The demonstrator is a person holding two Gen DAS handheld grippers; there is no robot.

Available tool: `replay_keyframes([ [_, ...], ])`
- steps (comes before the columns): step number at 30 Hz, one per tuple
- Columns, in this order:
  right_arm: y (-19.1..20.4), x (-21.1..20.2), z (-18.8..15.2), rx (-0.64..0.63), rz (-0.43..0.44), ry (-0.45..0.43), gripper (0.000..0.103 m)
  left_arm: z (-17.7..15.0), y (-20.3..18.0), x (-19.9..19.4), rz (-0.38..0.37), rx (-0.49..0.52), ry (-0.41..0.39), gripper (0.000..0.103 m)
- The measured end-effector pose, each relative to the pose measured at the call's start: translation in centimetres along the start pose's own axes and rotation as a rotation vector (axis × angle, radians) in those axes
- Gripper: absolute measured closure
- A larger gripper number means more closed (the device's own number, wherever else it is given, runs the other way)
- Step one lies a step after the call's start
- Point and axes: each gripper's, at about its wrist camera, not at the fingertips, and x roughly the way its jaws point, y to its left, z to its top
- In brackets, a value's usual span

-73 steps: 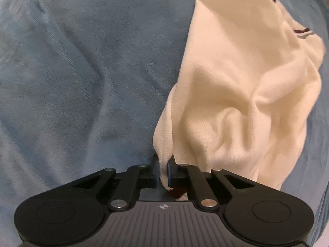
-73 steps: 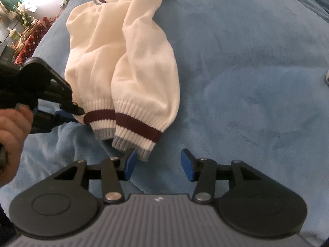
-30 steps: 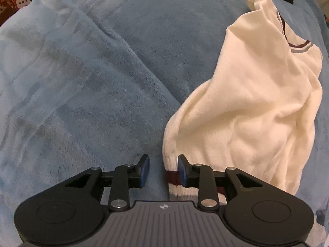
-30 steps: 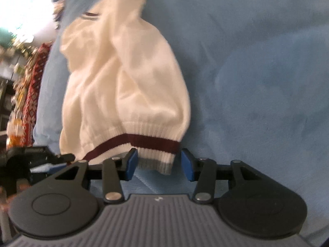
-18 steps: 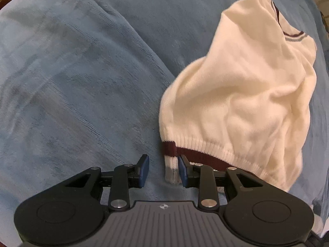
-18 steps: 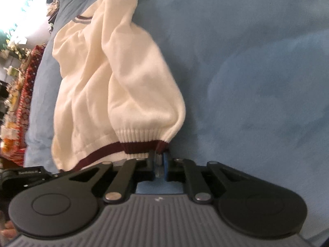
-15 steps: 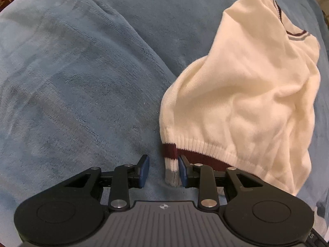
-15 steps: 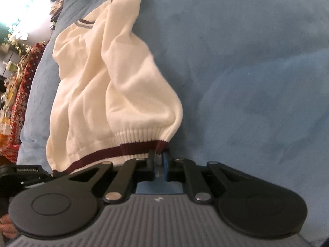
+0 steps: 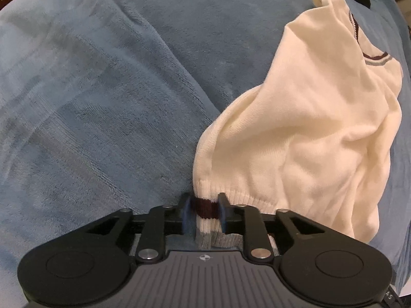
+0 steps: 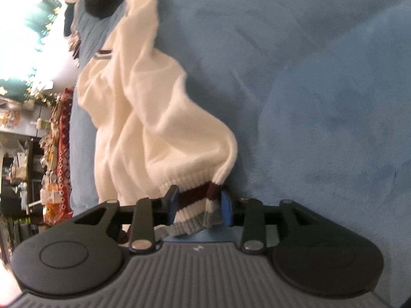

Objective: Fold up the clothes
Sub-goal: 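Grasp the ribbed hem of the vest with both grippers, then pull the hem with both grippers to straighten the vest, then release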

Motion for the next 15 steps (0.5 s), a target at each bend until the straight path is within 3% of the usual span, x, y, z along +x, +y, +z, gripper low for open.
replay_keyframes([
  [2,0.1,0.2,0.0,-0.019,-0.011,-0.005,0.066,-0.4,0.1,0.2,0.005,-0.004,0.011,0.076],
  [3,0.3,0.3,0.0,-0.033,-0.026,-0.012,0.072,-0.6,0.2,0.3,0.008,-0.001,0.018,0.076],
  [4,0.5,0.3,-0.1,-0.055,-0.058,-0.017,0.087,-0.9,0.3,0.3,0.012,0.009,0.023,0.077],
  [5,0.8,0.4,-0.2,-0.08,-0.096,-0.02,0.094,-1.1,0.3,0.3,0.018,0.024,0.026,0.083],
  [7,1.2,0.4,-0.4,-0.118,-0.143,-0.03,0.096,-1.3,0.3,0.0,0.039,0.045,0.017,0.096],
  [12,2.2,-1.8,-0.3,-0.227,-0.234,-0.074,0.097,-1.9,0.0,-2.7,0.086,0.135,-0.042,0.097],
  [15,2.0,-3.7,0.4,-0.234,-0.247,-0.064,0.097,-2.5,0.3,-4.7,0.066,0.176,-0.048,0.097],
])
